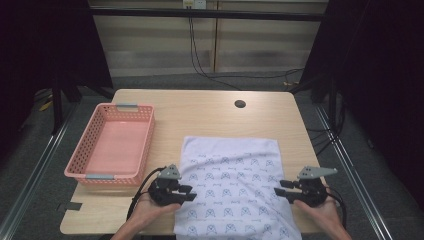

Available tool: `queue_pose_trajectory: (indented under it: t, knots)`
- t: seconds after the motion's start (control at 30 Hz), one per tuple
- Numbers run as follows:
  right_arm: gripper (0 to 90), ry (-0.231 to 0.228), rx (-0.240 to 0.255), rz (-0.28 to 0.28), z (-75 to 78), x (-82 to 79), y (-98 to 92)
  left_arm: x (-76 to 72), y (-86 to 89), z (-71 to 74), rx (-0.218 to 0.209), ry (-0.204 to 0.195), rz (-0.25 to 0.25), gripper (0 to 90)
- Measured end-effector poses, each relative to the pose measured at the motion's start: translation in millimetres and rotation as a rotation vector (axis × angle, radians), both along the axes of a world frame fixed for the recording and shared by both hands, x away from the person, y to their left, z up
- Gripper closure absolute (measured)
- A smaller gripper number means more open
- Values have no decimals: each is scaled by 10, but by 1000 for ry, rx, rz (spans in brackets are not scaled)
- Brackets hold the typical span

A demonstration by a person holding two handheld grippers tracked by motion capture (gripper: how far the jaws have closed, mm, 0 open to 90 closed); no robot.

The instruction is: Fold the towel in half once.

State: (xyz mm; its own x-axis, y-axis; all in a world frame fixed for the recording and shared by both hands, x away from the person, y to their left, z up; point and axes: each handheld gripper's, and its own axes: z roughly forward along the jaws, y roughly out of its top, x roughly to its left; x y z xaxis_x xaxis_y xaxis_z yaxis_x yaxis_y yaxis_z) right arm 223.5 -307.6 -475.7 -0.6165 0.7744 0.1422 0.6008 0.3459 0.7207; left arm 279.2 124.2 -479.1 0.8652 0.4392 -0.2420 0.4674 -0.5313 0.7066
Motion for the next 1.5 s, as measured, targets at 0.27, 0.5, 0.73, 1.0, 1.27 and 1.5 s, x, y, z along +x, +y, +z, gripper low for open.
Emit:
queue_pose_trajectory:
  t: [0.27,0.5,0.73,1.0,1.27,1.5]
  knots:
    - [582,-5,-44,-53,-116,603,-47,435,-73,-98,32,-36,84,637]
    - [585,-19,-125,-57,-242,591,57,474,-50,-198,74,-56,104,777]
    - [766,-15,-128,-55,-227,424,-30,340,-136,-184,114,-92,86,878]
    - [795,9,-116,-47,-208,127,-56,82,-100,-156,102,-27,23,872]
    - [720,34,-109,-5,-173,-70,-11,-92,-26,-136,105,-20,14,836]
    - [593,-85,-43,-130,-23,310,-147,189,-24,-23,19,-53,90,698]
